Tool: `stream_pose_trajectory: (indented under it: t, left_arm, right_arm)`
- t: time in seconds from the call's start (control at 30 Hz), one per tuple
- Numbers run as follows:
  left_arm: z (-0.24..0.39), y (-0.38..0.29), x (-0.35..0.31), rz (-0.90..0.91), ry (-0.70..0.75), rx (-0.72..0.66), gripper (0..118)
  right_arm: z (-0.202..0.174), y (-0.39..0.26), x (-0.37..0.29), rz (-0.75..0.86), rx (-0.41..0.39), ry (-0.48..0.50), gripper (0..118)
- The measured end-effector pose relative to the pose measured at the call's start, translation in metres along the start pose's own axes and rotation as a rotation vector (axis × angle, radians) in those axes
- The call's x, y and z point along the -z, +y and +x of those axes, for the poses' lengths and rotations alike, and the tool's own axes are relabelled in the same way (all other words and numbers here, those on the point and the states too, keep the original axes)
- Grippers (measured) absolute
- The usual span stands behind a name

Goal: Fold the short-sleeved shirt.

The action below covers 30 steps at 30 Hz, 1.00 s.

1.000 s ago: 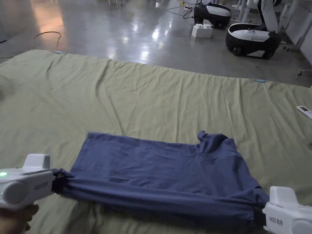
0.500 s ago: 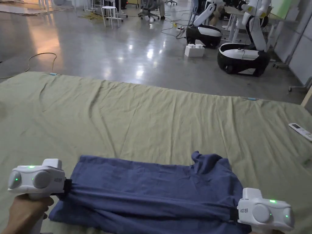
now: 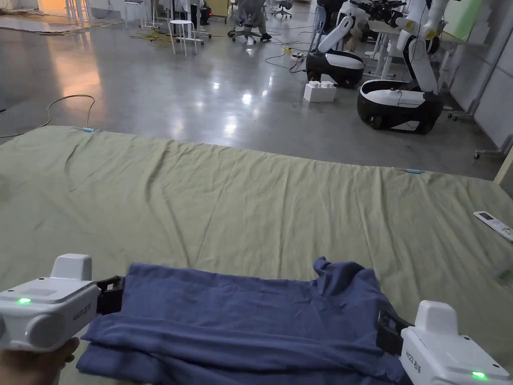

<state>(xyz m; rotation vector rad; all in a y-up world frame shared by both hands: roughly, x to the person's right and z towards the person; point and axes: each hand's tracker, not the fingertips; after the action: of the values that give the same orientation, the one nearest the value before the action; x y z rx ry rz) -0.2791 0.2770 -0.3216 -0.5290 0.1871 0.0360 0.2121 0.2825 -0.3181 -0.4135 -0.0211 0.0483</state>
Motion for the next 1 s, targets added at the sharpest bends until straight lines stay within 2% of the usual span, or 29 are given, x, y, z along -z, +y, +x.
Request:
stream_pose_trajectory:
  t: [0.1,0.17,0.2,0.23,0.27,0.3,0.37,0.43,0.5,0.67,0.87,1.0]
  left_arm:
    - [0.009,0.003,-0.034,0.147,0.02,0.024,61]
    - [0.02,0.004,-0.055,0.233,0.032,0.058,57]
    - [0.024,0.004,-0.068,0.282,0.035,0.073,51]
    - [0.029,0.004,-0.079,0.321,0.034,0.089,39]
    - [0.034,0.004,-0.087,0.355,0.036,0.101,26]
    - [0.039,0.003,-0.096,0.389,0.046,0.108,15]
    - [0.038,-0.002,-0.106,0.447,0.064,0.095,7]
    - [0.041,-0.004,-0.118,0.466,0.049,0.094,4]
    - [0.038,-0.009,-0.122,0.483,0.068,0.082,3]
    - [0.022,-0.017,-0.119,0.428,0.057,0.071,3]
    - [-0.011,-0.034,-0.072,0.114,0.061,0.013,4]
    - [-0.029,-0.049,-0.027,-0.174,0.049,-0.054,4]
  right_arm:
    - [-0.014,0.012,-0.034,0.171,0.01,-0.024,65]
    - [-0.021,0.017,-0.048,0.273,-0.006,-0.049,55]
    - [-0.025,0.019,-0.057,0.307,0.003,-0.045,47]
    - [-0.03,0.021,-0.065,0.363,-0.015,-0.039,31]
    - [-0.034,0.024,-0.07,0.408,-0.054,-0.039,20]
    - [-0.038,0.025,-0.075,0.42,-0.055,-0.047,14]
    - [-0.043,0.025,-0.085,0.462,-0.05,-0.031,4]
    - [-0.048,0.027,-0.089,0.463,-0.055,-0.052,1]
    - [-0.05,0.026,-0.092,0.474,-0.04,-0.029,1]
    - [-0.055,0.022,-0.093,0.456,-0.047,-0.029,1]
    - [-0.051,0.01,-0.087,0.403,-0.058,-0.022,1]
    - [-0.047,0.002,-0.081,0.346,-0.076,-0.024,1]
